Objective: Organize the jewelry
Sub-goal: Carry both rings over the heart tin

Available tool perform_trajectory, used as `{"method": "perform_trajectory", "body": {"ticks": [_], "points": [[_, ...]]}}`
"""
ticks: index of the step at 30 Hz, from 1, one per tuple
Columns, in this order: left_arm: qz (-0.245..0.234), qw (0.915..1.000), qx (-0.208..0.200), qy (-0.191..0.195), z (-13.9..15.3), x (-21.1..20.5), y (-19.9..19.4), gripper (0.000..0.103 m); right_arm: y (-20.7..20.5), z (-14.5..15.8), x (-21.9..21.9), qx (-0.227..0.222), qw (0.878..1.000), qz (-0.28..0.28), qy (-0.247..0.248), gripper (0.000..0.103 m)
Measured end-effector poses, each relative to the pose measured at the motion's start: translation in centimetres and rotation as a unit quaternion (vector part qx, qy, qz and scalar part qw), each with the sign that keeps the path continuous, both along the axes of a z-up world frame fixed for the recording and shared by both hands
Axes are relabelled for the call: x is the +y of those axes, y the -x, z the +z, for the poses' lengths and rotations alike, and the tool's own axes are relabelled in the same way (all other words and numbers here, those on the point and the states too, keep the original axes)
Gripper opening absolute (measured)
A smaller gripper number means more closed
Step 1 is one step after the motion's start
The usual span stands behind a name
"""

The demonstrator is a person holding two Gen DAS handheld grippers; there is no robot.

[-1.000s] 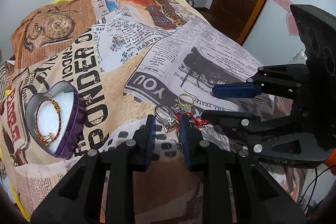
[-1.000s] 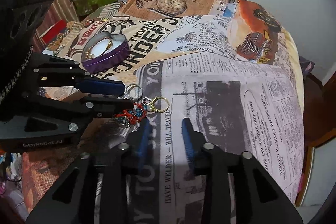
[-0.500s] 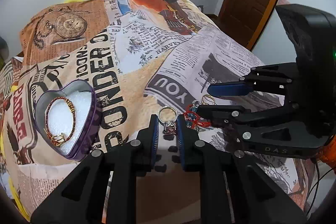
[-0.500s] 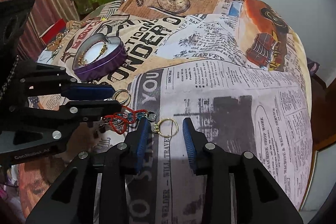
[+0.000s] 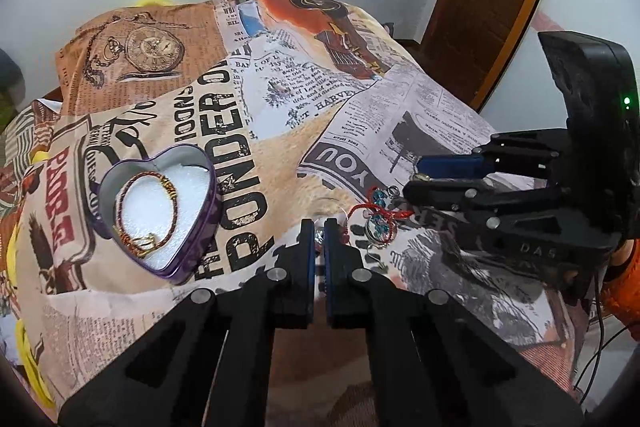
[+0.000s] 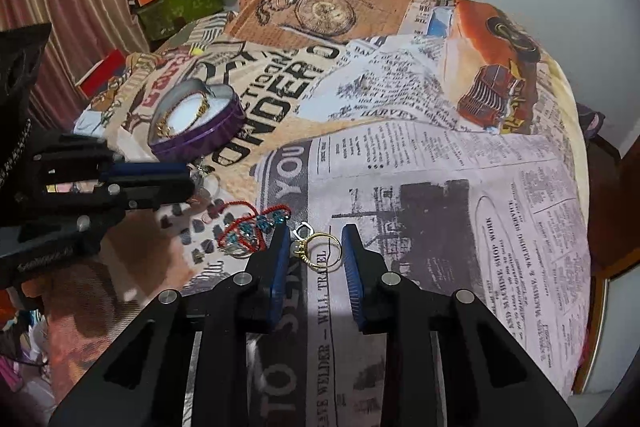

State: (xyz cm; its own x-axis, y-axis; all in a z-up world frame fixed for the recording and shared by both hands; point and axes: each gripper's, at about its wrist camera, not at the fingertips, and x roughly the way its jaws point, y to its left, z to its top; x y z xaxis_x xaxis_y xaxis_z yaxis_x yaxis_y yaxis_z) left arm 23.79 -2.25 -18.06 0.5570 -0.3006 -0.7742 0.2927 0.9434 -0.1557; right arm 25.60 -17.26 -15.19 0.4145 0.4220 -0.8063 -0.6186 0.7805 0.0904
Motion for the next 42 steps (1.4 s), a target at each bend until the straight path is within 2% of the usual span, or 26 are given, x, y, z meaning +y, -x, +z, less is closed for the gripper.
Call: {"method": "perform_trajectory", "body": {"ticks": [8, 12, 13, 20, 24, 26, 27, 34, 42], "points": [[0.01, 0.9999, -0.006, -0.002, 1.2, 0.8, 0.8, 0.003, 1.3, 2.6, 0.0, -0.027, 1.0, -0.002, -0.012, 0.024], [0.003, 0.9999, 0.012, 0.0, 0.8, 0.6, 0.8, 0.021, 1.8, 2.9, 0.0, -0.029, 0.999, -0.002, -0.016, 0.024], [0.001, 0.9999, 0.01, -0.003, 0.7, 0.3, 0.9, 0.022, 1.9, 3.0, -0.1, -0.029, 0.999, -0.002, -0.015, 0.024], [-0.016, 0.9997, 0.013, -0.014, -0.5, -1.6, 0.1, 0.022, 1.9, 2.7, -0.3, -0.026, 1.0, -0.005, -0.016, 0.024], [-0.009, 0.9996, 0.024, -0.014, -1.4, -1.9, -0.8, 0.022, 2.0, 2.6, -0.3, -0.027, 0.999, -0.005, -0.016, 0.024], [0.0, 0.9996, 0.026, -0.011, -1.7, -1.7, -1.1, 0.015, 2.0, 2.6, -0.3, -0.028, 0.999, -0.005, -0.016, 0.024], [0.002, 0.9996, 0.026, -0.007, -1.7, -1.6, -1.1, 0.016, 2.0, 2.6, -0.3, -0.029, 0.999, -0.005, -0.015, 0.024], [0.013, 0.9999, 0.006, -0.003, -0.4, -0.3, 0.1, 0.016, 2.0, 3.1, 0.1, -0.03, 0.999, -0.005, -0.023, 0.024], [0.041, 0.9988, -0.026, 0.006, 2.3, 2.9, 1.6, 0.016, 2.4, 4.5, 2.5, -0.043, 0.998, 0.009, -0.038, 0.024]]}}
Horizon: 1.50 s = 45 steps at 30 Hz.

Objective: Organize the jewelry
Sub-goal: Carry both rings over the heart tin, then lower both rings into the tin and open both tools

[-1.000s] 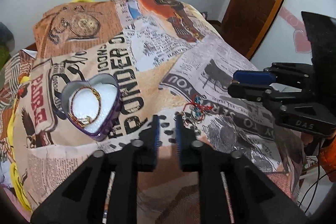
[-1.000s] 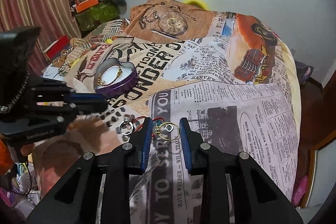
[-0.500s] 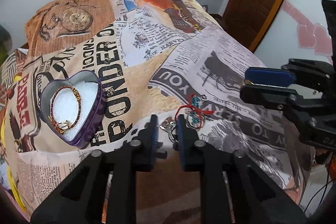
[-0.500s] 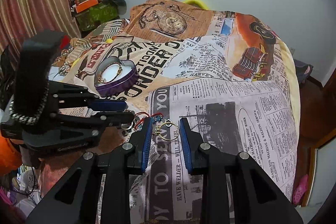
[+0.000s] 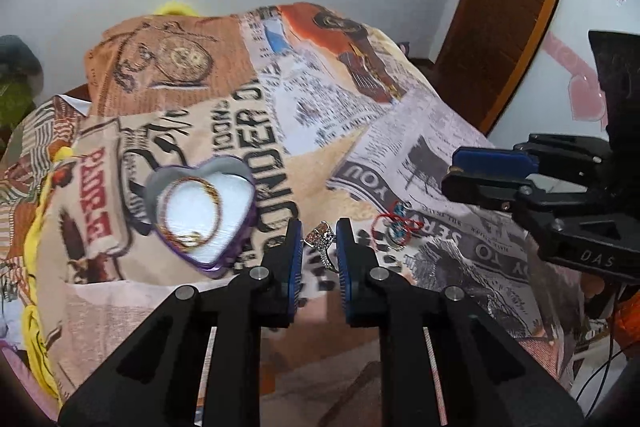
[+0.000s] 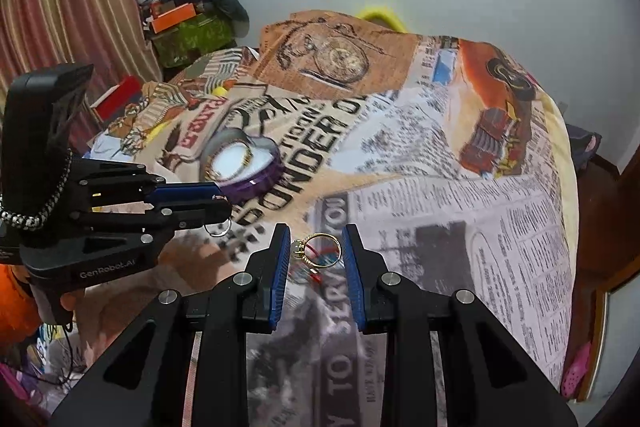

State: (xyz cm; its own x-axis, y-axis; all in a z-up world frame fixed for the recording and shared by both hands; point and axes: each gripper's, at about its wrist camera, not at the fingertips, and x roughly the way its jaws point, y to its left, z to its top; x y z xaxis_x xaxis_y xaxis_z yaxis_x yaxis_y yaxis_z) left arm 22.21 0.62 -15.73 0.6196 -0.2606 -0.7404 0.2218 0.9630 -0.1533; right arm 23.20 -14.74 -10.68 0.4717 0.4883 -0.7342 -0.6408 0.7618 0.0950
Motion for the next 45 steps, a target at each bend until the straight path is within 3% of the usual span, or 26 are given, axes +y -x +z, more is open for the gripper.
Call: {"method": "perform_trajectory", "body": {"ticks": [14, 31, 45], "points": [[0.048, 0.9984, -0.03, -0.001, 1.6, 5.8, 0.7, 0.016, -0.7, 0.9, 6.5, -0.003, 0.999, 0.036, -0.025, 0.024], [0.051, 0.9987, -0.006, 0.004, -1.7, 8.1, -3.1, 0.016, -6.1, -2.3, 11.3, 0.065, 0.997, 0.039, -0.002, 0.024], [0.055, 0.998, 0.025, 0.018, -3.8, 9.5, -5.5, 0.016, -7.2, -4.9, 12.6, 0.1, 0.994, 0.045, 0.026, 0.024]]}}
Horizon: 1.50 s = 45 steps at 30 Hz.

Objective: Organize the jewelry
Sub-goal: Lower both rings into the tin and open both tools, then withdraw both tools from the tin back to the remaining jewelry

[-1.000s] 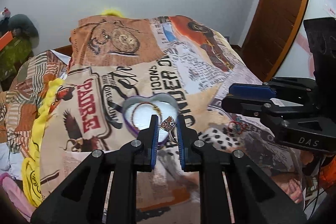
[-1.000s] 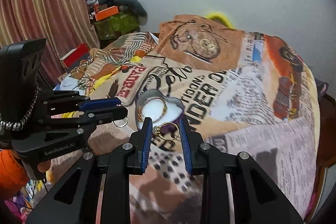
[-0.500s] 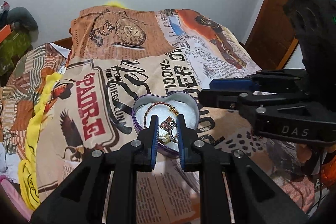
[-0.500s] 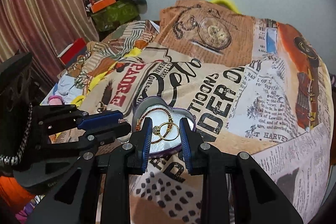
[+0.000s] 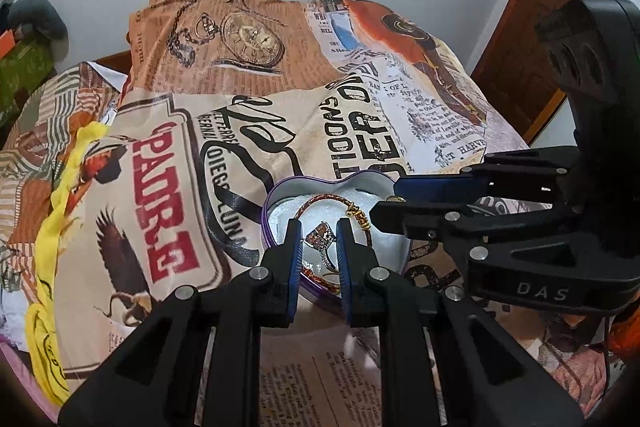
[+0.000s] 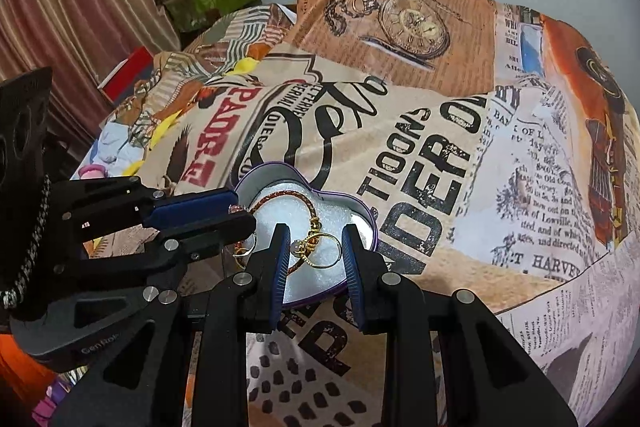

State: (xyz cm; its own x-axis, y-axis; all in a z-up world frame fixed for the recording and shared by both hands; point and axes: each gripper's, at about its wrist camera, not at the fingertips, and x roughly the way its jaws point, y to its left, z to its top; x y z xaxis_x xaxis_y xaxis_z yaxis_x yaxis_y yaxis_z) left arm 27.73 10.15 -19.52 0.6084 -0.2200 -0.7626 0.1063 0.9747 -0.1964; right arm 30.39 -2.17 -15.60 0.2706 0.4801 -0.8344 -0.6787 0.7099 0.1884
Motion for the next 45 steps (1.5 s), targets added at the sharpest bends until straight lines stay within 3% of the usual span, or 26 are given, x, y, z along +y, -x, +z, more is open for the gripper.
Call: {"method": "perform_trajectory", "body": {"ticks": [14, 25, 32, 36, 45], "points": [[0.017, 0.9995, -0.026, -0.01, 2.5, 0.4, 0.9, 0.017, 0.6, 0.4, 0.5, -0.023, 0.999, 0.005, 0.026, 0.028], [0.021, 0.9977, -0.063, -0.018, 6.8, 0.2, 3.4, 0.017, 2.4, 4.1, -1.3, -0.065, 0.998, -0.013, 0.005, 0.032], [0.005, 0.9965, -0.078, -0.03, 8.8, -1.8, 5.1, 0.018, 4.3, 7.0, -4.1, -0.104, 0.994, -0.033, -0.008, 0.033], [-0.005, 0.9955, -0.088, -0.033, 9.7, -3.3, 6.0, 0.028, 5.2, 8.2, -6.7, -0.12, 0.991, -0.051, -0.014, 0.033], [-0.043, 0.9956, -0.076, -0.034, 9.1, -7.7, 6.2, 0.028, 6.2, 7.5, -11.5, -0.127, 0.989, -0.081, 0.004, 0.033]]}}
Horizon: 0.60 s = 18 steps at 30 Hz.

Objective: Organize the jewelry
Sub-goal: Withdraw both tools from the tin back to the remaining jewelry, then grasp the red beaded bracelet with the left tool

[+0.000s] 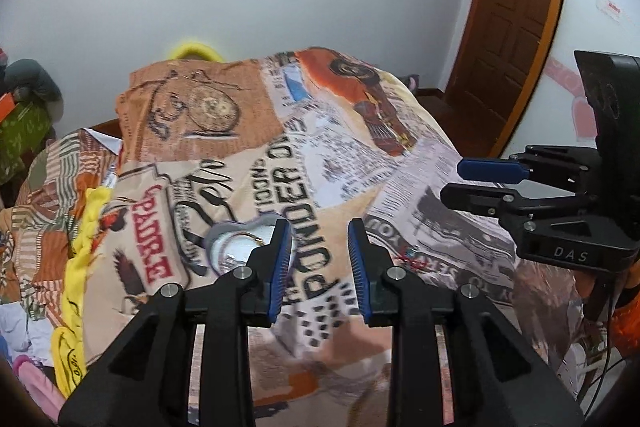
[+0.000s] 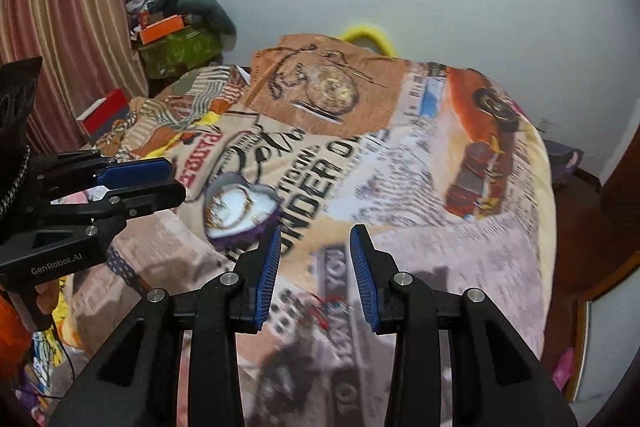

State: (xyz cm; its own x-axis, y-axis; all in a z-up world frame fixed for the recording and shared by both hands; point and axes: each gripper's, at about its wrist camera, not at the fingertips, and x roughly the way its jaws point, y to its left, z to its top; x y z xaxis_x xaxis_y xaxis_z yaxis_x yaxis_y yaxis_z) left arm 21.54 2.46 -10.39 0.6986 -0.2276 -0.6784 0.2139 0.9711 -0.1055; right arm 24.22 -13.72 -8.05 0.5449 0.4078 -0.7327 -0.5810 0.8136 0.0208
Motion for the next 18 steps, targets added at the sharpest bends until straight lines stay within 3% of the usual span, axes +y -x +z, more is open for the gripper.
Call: {"method": "perform_trajectory", "body": {"ticks": [18], "points": [[-0.069, 0.9933, 0.093, -0.003, -6.8, -7.4, -2.3, 0.028, -0.2, -5.0, -6.0, 0.053, 0.998, -0.033, 0.015, 0.033]]}}
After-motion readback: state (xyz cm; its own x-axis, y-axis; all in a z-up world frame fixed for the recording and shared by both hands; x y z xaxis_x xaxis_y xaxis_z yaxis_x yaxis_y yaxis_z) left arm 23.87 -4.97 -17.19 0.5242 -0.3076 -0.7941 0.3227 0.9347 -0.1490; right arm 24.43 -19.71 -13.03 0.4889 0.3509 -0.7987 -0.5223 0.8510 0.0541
